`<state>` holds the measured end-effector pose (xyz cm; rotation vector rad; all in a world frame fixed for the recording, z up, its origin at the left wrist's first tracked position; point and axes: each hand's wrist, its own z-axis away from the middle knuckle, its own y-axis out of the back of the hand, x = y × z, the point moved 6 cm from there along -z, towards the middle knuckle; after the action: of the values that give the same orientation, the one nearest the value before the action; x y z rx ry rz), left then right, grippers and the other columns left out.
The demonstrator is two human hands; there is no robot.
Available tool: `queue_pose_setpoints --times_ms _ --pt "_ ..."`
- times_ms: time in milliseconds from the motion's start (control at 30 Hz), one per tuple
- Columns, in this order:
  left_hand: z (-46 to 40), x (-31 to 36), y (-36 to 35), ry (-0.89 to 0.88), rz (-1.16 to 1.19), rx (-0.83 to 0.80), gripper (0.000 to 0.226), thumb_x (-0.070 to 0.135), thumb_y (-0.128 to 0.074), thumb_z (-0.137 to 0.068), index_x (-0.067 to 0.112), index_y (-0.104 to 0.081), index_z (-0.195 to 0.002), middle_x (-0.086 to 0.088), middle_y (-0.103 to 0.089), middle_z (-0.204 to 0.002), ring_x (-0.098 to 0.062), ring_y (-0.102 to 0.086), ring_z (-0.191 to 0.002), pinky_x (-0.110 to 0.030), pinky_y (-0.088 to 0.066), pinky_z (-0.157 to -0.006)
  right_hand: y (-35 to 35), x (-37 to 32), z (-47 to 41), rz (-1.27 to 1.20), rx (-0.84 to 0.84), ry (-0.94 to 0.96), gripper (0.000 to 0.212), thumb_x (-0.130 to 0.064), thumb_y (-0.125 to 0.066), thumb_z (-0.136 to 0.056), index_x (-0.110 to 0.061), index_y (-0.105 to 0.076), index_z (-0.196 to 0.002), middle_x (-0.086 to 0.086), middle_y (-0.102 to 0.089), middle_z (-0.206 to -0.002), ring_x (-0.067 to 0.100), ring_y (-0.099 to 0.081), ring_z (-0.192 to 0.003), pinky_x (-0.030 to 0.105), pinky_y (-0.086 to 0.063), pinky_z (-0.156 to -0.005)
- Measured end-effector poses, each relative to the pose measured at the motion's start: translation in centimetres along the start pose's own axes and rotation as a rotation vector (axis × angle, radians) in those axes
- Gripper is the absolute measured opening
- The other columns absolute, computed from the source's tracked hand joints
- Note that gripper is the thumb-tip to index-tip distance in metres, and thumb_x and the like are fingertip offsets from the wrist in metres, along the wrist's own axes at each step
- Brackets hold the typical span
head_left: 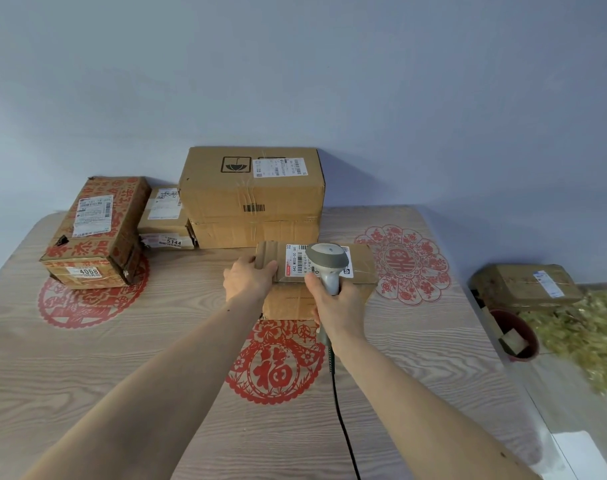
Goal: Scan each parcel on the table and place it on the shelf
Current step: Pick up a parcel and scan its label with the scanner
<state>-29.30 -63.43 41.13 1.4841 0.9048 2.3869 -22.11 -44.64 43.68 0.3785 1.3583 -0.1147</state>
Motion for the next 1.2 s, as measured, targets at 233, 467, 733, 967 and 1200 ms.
queue_pose_setpoints --times_ms 233,467,733,967,1200 --pt "0.0 0.2 -0.4 0.043 -0.001 0.026 0.058 0.052 -0.065 -0.086 0.025 -0.055 -0.137 -0.014 -0.049 -0.132 -0.031 -0.051 -0.116 -0.042 -0.048 -0.094 3.8 -1.5 -1.3 0.035 0.132 0.134 0.029 -0.049 -0.068 -0.087 -0.021 -0.063 -0.090 -0.004 -0.065 -0.081 0.009 -0.062 -0.073 0.024 -0.048 -0.067" --pt "0.9 1.0 -0.8 0.091 0.035 0.107 0.051 0.043 -0.061 -0.090 0.021 -0.057 -0.135 -0.016 -0.040 -0.135 -0.034 -0.039 -0.126 -0.043 -0.039 -0.099 9.7 0.6 -3.9 0.030 0.311 0.139 0.022 -0.036 -0.066 -0.088 -0.017 -0.059 -0.094 0.007 -0.061 -0.095 0.023 -0.060 -0.089 0.033 -0.047 -0.074" --pt "1.3 0.5 -1.8 0.094 0.156 0.202 0.046 0.039 -0.054 -0.094 0.020 -0.056 -0.135 -0.013 -0.039 -0.136 -0.031 -0.037 -0.127 -0.047 -0.038 -0.106 14.2 8.0 -8.0 0.286 0.393 -0.046 0.040 -0.030 -0.067 -0.091 -0.001 -0.056 -0.115 0.016 -0.055 -0.109 0.028 -0.055 -0.093 0.040 -0.048 -0.083" --pt "1.7 0.4 -2.4 0.090 0.194 0.232 0.049 0.040 -0.048 -0.098 0.020 -0.049 -0.142 -0.011 -0.038 -0.138 -0.030 -0.036 -0.129 -0.045 -0.034 -0.107 13.1 14.9 -9.6 0.571 0.232 -0.243 0.039 -0.031 -0.070 -0.088 -0.001 -0.059 -0.111 0.020 -0.060 -0.113 0.041 -0.057 -0.108 0.049 -0.044 -0.098" --pt "1.6 -0.1 -3.0 0.078 0.231 0.268 0.051 0.043 -0.048 -0.096 0.025 -0.047 -0.144 -0.010 -0.038 -0.137 -0.029 -0.035 -0.129 -0.046 -0.034 -0.108 13.4 19.1 -9.1 0.646 0.129 -0.364 0.041 -0.033 -0.074 -0.084 -0.004 -0.060 -0.109 0.019 -0.063 -0.115 0.039 -0.055 -0.111 0.043 -0.039 -0.097"
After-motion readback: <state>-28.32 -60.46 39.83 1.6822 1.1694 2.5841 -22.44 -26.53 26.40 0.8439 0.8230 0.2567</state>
